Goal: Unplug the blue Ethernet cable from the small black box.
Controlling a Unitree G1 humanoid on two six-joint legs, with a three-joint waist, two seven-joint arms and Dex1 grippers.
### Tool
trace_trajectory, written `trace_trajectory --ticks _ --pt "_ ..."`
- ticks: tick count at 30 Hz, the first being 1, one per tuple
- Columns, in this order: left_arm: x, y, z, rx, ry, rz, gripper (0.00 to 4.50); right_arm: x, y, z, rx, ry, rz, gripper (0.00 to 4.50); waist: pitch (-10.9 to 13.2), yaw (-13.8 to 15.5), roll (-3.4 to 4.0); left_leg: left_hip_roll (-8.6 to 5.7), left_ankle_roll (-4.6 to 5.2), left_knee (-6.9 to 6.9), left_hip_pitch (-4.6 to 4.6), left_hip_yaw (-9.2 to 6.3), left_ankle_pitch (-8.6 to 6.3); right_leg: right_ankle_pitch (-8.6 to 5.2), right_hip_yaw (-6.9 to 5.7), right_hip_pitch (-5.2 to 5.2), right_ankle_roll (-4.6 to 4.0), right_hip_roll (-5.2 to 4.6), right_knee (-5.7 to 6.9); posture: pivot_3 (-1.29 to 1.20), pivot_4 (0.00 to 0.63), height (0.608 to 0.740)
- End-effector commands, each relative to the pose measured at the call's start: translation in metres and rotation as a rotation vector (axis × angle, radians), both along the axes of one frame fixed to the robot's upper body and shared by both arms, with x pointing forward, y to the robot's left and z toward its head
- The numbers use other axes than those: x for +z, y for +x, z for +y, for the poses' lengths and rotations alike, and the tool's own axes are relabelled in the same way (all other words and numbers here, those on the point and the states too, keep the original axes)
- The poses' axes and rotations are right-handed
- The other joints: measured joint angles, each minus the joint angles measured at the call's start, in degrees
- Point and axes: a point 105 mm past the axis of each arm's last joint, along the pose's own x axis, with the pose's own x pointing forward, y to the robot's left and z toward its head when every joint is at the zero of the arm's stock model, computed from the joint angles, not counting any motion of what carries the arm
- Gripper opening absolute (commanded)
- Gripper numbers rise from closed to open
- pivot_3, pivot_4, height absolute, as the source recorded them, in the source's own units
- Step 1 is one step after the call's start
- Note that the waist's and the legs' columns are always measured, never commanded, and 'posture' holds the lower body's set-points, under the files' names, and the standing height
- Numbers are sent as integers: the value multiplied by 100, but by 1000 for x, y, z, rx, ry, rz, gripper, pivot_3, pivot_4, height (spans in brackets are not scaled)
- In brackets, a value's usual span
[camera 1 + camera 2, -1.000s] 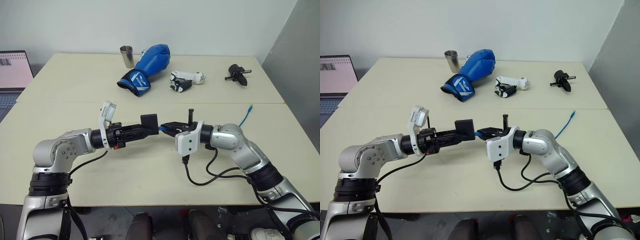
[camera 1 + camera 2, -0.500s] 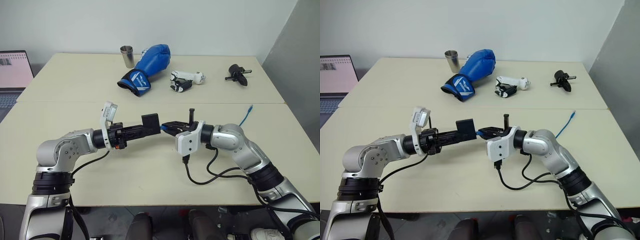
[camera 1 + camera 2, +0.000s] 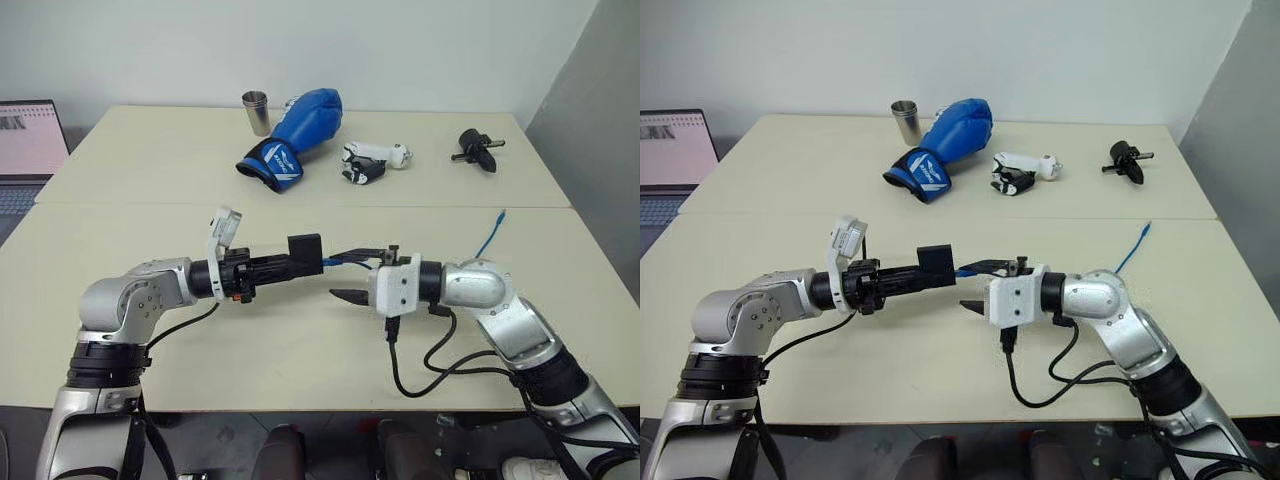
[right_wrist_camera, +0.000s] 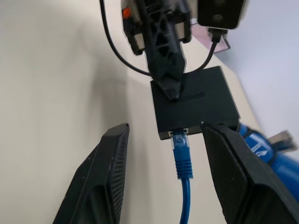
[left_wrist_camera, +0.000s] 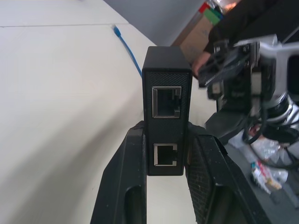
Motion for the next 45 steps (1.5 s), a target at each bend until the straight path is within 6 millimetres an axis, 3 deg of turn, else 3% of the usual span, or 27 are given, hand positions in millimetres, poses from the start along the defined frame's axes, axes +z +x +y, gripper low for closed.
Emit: trace_trajectory --ticks 1,5,11,45 --pt "15 -1 4 -56 39 -99 780 16 -2 -8 -53 184 308 2579 0 -5 0 1 0 0 0 -4 0 0 0 0 0 0 0 0 150 740" --pt "21 -1 7 -78 38 -125 780 3 2 -13 -95 218 538 2579 0 -1 0 -1 0 0 0 -3 0 0 -2 0 0 1 1 0 150 740" --pt "25 -6 3 -126 22 -116 780 -2 11 -7 -96 275 703 2579 0 -8 0 -2 2 -1 -3 2 -1 -1 -4 -4 0 2 -4 0 150 740" --pt "25 -10 0 -167 15 -118 780 5 17 8 -19 387 917 2579 0 -12 1 0 2 -4 -6 6 -1 -1 -6 -9 2 6 -6 0 150 740"
